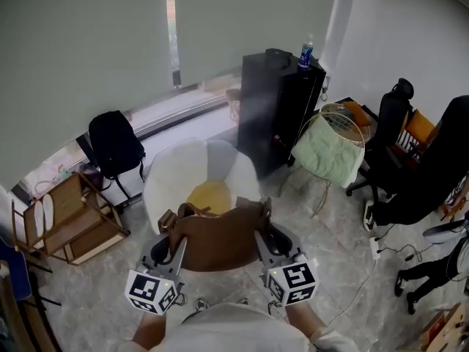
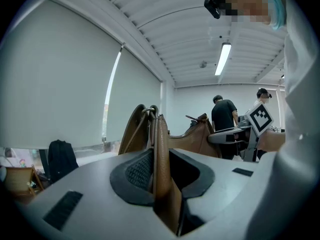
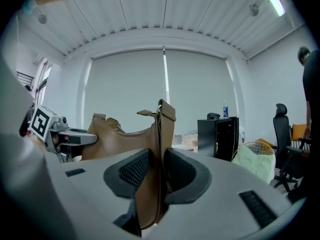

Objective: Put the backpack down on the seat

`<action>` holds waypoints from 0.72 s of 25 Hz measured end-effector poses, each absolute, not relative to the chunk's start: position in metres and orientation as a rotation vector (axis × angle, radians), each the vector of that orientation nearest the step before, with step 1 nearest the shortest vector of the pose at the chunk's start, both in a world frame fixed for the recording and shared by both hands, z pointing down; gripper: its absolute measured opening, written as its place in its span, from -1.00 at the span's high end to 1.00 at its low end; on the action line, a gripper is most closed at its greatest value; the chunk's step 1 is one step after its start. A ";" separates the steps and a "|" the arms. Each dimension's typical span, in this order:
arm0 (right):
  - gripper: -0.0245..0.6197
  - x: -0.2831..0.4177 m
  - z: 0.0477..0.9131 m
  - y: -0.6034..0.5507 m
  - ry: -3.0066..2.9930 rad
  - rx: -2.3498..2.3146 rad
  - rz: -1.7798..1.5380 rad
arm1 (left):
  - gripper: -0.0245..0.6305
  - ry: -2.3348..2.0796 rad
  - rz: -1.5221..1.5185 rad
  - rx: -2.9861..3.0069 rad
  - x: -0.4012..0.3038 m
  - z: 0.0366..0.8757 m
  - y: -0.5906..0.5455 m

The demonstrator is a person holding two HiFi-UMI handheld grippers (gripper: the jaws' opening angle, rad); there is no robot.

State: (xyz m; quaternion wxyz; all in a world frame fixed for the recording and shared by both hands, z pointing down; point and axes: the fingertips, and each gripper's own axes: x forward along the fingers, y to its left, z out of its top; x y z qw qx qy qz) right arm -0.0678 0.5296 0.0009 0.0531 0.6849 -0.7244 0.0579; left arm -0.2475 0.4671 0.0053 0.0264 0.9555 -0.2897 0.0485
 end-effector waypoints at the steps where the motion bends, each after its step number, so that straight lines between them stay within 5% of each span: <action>1: 0.52 -0.065 0.003 0.530 -2.209 2.072 0.187 | 0.60 -0.906 0.152 2.945 -0.245 0.006 0.469; 18: 0.52 -0.017 0.030 0.548 -2.289 1.942 0.276 | 0.60 -1.012 0.168 2.827 -0.203 0.037 0.504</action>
